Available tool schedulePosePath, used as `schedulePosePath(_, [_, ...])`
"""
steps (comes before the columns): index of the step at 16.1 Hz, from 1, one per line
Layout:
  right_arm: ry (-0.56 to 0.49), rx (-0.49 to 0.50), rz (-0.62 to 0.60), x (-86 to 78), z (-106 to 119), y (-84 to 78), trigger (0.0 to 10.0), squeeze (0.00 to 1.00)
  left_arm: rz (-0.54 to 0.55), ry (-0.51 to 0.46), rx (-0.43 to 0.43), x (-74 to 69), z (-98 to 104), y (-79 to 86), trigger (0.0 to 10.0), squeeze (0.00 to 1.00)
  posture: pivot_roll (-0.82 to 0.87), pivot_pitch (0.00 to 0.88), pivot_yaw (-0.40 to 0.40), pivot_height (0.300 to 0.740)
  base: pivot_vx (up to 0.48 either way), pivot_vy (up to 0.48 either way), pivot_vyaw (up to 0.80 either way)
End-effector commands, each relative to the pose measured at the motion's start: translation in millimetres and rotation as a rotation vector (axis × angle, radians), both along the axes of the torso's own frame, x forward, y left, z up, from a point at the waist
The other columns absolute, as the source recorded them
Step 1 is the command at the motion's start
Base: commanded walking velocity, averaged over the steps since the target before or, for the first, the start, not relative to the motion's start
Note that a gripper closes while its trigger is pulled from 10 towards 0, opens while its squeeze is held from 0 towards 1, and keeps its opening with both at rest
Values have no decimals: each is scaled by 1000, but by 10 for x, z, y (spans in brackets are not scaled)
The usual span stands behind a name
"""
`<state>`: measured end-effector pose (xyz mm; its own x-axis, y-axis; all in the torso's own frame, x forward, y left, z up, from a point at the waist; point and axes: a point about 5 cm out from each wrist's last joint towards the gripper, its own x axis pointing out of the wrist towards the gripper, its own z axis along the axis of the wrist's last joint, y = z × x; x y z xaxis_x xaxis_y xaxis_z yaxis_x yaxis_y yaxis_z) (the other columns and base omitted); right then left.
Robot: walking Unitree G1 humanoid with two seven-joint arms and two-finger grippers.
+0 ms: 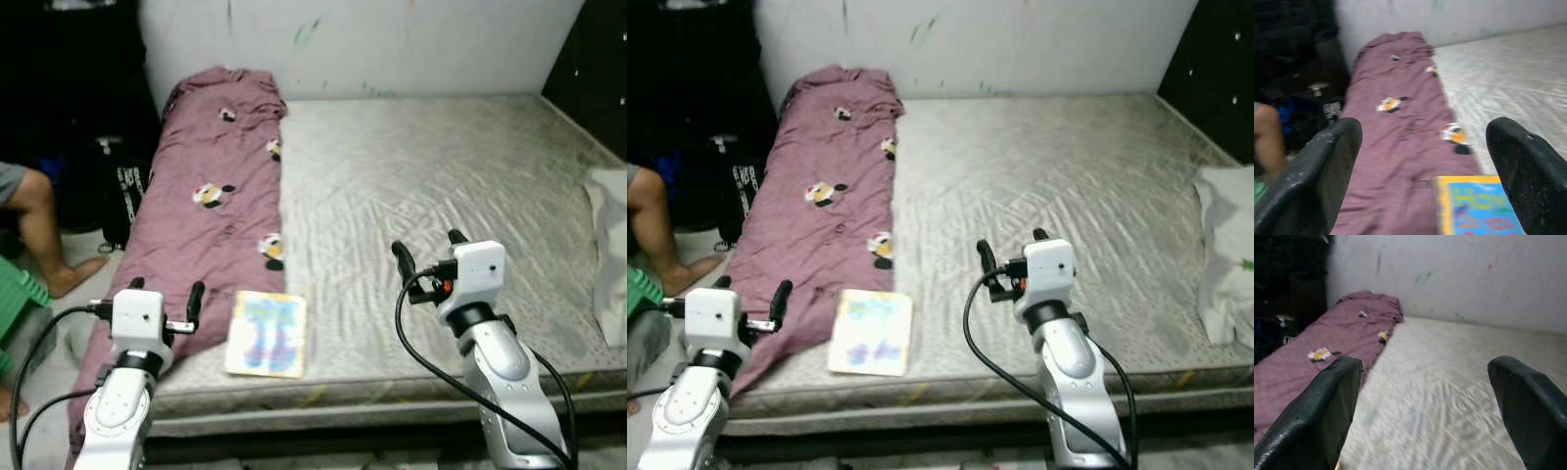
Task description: Clean up the room
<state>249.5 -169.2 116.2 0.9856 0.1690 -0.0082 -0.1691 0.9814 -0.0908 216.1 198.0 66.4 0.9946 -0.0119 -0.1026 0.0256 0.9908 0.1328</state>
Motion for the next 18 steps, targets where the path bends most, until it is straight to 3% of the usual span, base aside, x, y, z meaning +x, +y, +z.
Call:
schedulePosePath(1, [-16, -11, -15, 8, 45, -51, 10000, 0, -22, -14, -2, 31, 33, -45, 10000, 0, -81, 0, 21, 740, 0, -424, 625])
schedulePosePath(4, [-16, -9, -16, 9, 41, -55, 10000, 0, -24, -15, -2, 27, 28, -49, 10000, 0, -78, 0, 17, 740, 0, -426, 602])
schedulePosePath(18, [-23, -19, -10, 54, 56, -66, 10000, 0, -26, -24, 0, 57, 23, -62, 10000, 0, -80, 0, 8, 740, 0, -412, 0])
